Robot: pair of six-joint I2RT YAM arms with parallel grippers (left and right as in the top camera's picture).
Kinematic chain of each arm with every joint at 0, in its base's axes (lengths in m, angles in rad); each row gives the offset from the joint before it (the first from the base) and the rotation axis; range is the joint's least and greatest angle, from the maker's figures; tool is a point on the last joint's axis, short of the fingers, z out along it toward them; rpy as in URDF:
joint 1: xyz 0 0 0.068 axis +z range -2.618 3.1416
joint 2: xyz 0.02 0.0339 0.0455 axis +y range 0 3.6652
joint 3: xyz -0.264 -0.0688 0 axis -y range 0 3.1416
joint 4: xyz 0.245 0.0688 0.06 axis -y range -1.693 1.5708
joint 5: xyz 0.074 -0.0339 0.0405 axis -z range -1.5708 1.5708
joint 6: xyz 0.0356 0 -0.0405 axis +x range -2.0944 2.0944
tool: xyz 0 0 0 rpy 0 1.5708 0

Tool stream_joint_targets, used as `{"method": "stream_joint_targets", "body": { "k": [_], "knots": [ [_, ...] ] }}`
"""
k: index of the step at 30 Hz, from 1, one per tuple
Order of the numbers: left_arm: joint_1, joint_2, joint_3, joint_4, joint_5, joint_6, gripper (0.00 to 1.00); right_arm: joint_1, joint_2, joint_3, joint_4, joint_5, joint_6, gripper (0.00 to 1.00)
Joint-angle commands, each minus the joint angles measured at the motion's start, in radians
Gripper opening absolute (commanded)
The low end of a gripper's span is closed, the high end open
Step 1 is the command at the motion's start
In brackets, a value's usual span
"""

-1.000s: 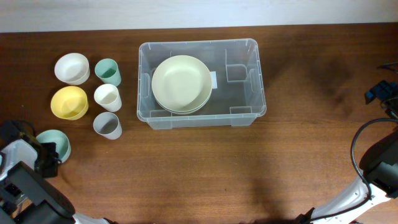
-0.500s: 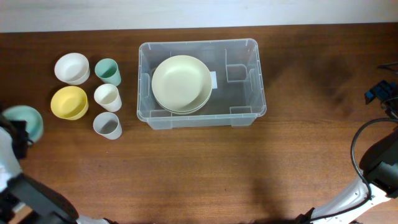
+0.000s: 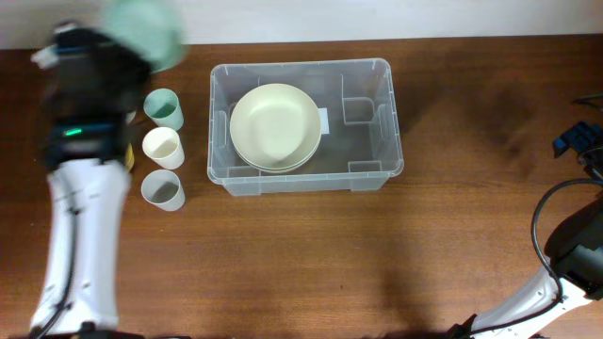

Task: Pack container
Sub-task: 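Carry the green bowl over the container's right side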

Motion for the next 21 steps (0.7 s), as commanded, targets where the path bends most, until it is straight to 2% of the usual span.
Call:
{"method": "stream_joint_targets", "body": {
  "k": [1,5,10,21],
  "knots": [
    [-0.175,0.069,0.006,0.085,0.029,0.019,0.01,-0.001,-0.006,-0.003,0.000,0.008,0.008,0.99],
    [-0.340,0.173,0.006,0.232,0.021,0.067,0.01,-0.001,-0.006,-0.003,0.000,0.009,0.008,0.99],
    [-0.470,0.307,0.006,0.334,-0.018,0.139,0.02,-0.001,-0.006,-0.003,0.000,0.008,0.008,0.99],
    [-0.552,0.490,0.006,0.336,-0.031,0.235,0.04,-0.001,-0.006,-0.003,0.000,0.008,0.008,0.99]
  ]
}}
